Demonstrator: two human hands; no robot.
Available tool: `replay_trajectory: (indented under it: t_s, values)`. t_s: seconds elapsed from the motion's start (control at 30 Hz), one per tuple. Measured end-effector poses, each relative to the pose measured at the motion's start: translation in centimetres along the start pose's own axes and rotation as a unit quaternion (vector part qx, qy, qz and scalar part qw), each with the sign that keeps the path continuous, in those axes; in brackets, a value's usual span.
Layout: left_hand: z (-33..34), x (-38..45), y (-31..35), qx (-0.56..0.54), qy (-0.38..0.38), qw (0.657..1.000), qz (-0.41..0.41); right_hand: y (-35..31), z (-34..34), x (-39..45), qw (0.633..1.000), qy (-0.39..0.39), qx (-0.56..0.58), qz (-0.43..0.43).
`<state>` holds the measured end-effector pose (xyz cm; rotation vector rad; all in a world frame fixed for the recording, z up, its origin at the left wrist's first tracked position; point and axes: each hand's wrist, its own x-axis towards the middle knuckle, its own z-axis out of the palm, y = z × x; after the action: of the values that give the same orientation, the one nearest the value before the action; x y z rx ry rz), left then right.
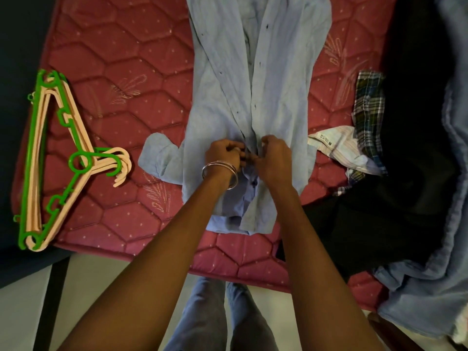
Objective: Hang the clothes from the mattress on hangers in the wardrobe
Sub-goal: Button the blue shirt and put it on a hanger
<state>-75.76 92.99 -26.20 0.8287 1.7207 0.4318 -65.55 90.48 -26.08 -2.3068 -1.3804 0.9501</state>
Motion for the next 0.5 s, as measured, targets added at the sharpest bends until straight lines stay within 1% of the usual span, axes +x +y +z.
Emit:
replay_trajectory:
  t_s: [0.03, 0.07, 0.13, 0.2, 0.27, 0.3, 0.33, 0.37, 0.43, 0.5]
  values:
    - [0.3, 0.1, 0.0, -0.005, 0.009, 1.0, -0.01, 0.0, -0.1, 0.4, 0.999, -0.017, -0.028, -0.005]
    - [0.6, 0.1, -0.2, -0.013, 0.015, 1.0, -0.022, 0.1, -0.5, 0.5, 0.999, -0.019, -0.028, -0.003]
    - [1.0, 0.2, -0.9, -0.028, 0.005, 0.999, -0.034, 1.0, -0.7, 0.2, 0.999, 0.02, 0.026, 0.03]
    - [1.4, 0.1, -1.3, -0.028, -0.019, 0.999, -0.011, 2.0, -1.0, -0.5, 0.982, 0.048, 0.167, 0.079]
    - [1.8, -0.3, -0.9, -0.036, -0.024, 0.999, 0.033, 2.4, -1.3, -1.3, 0.935, 0.022, 0.333, 0.124]
    - [1.9, -0.5, -0.4, -0.044, -0.02, 0.997, 0.057, 2.5, -1.5, -1.6, 0.908, 0.008, 0.394, 0.143]
    - [2.0, -0.7, 0.1, -0.047, -0.018, 0.996, 0.079, 2.4, -1.7, -1.8, 0.893, 0.002, 0.422, 0.156]
    - [2.1, -0.8, 0.6, -0.04, -0.017, 0.994, 0.098, 2.4, -1.9, -1.8, 0.888, -0.001, 0.432, 0.158]
    - [2.3, -0.9, 1.6, 0.004, -0.017, 0.992, 0.123, 2.3, -2.1, -1.8, 0.89, -0.007, 0.433, 0.14]
    - [2.2, -0.8, 2.3, 0.039, -0.021, 0.991, 0.129, 2.2, -2.2, -1.7, 0.893, -0.012, 0.432, 0.123]
